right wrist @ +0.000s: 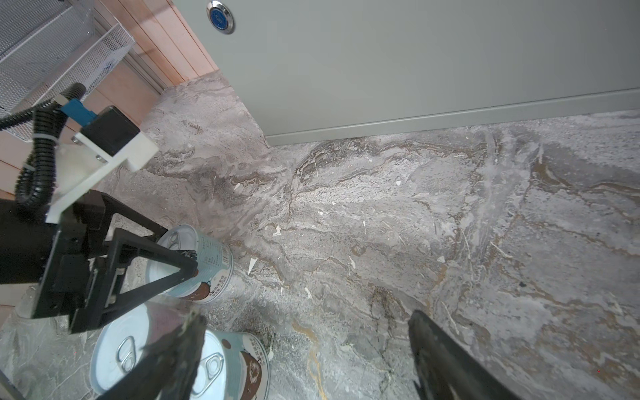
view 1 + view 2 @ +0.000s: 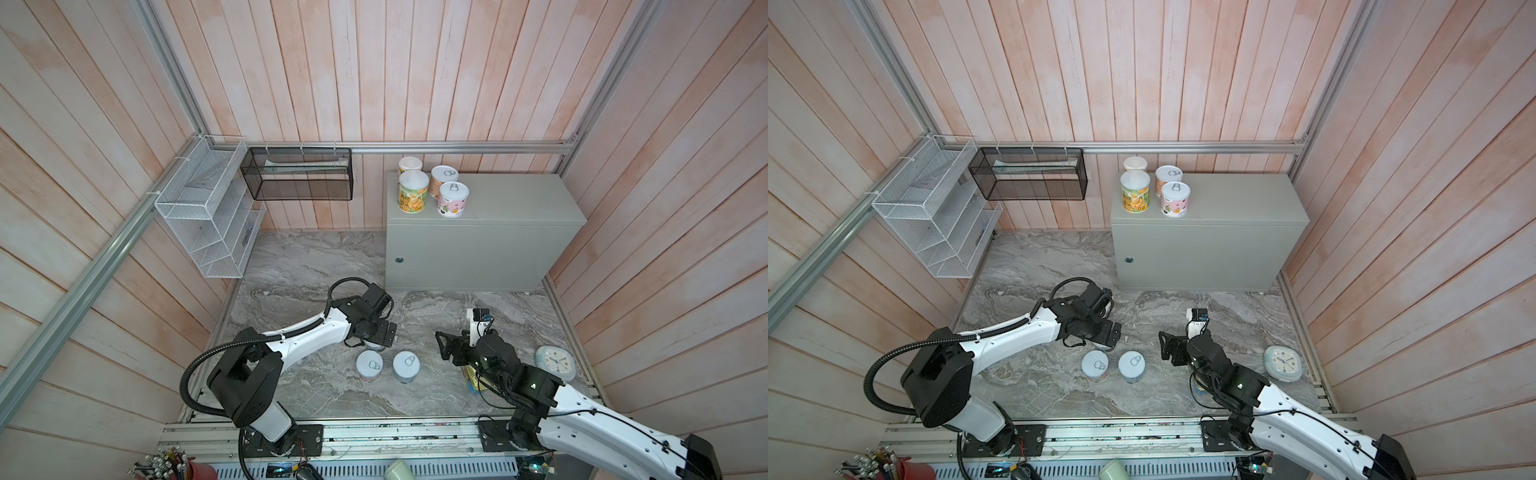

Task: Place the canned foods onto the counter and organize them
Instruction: 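Lower left gripper over the white-lidded cans on the floor, then close left gripper on the teal-labeled can and lift it while right gripper approaches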

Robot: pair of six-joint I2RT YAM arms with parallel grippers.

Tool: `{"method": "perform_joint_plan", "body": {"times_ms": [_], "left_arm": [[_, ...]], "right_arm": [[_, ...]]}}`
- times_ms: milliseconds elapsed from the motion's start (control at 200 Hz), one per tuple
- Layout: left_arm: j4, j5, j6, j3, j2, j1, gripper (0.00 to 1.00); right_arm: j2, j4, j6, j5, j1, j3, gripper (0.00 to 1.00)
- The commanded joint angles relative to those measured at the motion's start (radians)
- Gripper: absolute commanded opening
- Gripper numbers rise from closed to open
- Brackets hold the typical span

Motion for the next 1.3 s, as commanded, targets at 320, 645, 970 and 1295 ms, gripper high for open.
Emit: {"method": "perform_joint_plan", "body": {"times_ms": [320,645,970,1295], "left_arm": [[0.0,-0.074,0.05,0.021,0.078,-0.005,1.0],[0.011,-0.071,0.073,0.01,0.094,0.004,0.68],[-0.006,0.065,0.146,0.047,-0.047,0.071,0.5],[-0.037,0.114,0.283,0.032,-0.21,0.102,0.48]], "right_arm": [[-0.018,0.018,0.027,-0.001,-0.01,-0.019,0.92],[0.0,0.024,0.029,0.001,-0.011,-0.015,0.92],[0.057,0.124,-0.039,-0.087,-0.011,-0.002,0.92],[0.137,0.266,-0.161,-0.22,-0.008,0.003,0.92]]}}
